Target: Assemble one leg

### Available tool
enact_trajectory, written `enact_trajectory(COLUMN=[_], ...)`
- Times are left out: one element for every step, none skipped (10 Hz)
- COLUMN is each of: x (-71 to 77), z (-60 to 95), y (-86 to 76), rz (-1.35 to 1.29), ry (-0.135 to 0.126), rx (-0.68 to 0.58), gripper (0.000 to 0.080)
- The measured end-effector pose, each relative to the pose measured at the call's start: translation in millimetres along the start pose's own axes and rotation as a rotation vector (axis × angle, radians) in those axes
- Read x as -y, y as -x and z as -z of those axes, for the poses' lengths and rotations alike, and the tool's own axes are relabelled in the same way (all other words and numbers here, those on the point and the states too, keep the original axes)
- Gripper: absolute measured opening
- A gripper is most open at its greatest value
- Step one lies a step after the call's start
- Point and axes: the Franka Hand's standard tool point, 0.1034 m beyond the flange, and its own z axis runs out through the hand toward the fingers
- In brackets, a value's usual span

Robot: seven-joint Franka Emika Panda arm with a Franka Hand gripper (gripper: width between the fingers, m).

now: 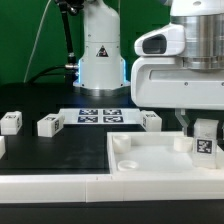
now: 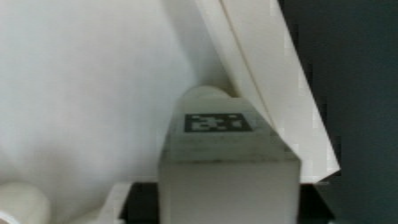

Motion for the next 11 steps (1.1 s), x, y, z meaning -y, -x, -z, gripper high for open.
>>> enact_trajectory(x=[-0.6, -1.6, -1.6, -1.8, -3.0, -3.8, -2.5, -1.7, -1.6, -1.5, -1.8], z=[-0.4, -0.4, -0.5, -0.4, -0.3, -0.4, -0.4, -0.4, -0.1, 0.1, 0.3], y=[0.9, 1.2, 1.4, 1.2, 0.3, 1.4, 4.1, 4.7, 4.7, 4.7, 4.3], rz=[-0.155, -0.293, -0.358, -0.494, -0.591, -0.714, -0.852, -0.95, -1.071, -1.166, -1.266], ry=[-0.01, -0.019, -0.02, -0.02, -0.034, -0.047, -0.05, -0.055, -0.059, -0.062, -0.068], rx=[-0.007, -0.014, -0.015, -0.015, -0.017, -0.021, -0.023, -0.032, -0.029, -0.025, -0.014], gripper=[0.029, 0.029, 0.0291, 0.0291, 0.0291, 0.0291, 0.0291, 0.0291, 0.0291, 0.0291, 0.0291])
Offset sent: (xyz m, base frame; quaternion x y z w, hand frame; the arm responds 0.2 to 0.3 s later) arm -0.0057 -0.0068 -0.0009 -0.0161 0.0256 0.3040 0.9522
